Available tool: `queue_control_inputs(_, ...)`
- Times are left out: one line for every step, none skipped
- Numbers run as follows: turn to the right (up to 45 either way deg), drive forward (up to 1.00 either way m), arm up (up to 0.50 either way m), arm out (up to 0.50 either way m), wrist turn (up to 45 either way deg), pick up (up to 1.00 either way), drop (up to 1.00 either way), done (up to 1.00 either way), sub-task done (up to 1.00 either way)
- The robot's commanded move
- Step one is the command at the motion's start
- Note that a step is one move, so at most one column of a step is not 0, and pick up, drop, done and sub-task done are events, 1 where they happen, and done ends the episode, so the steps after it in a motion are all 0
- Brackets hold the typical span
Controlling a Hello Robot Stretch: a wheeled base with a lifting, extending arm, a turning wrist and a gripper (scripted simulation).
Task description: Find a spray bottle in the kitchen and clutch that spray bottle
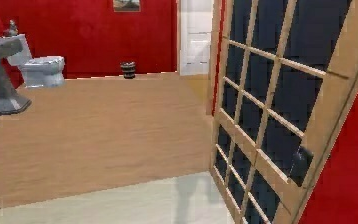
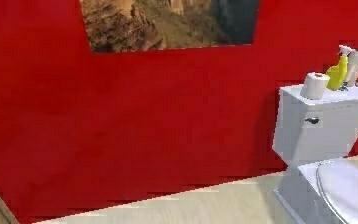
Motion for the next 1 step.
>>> queue_control_inputs(-3.0, 0.0, 0.0, 0.0, 0.0, 0.0, 0.0, 0.0, 0.0)
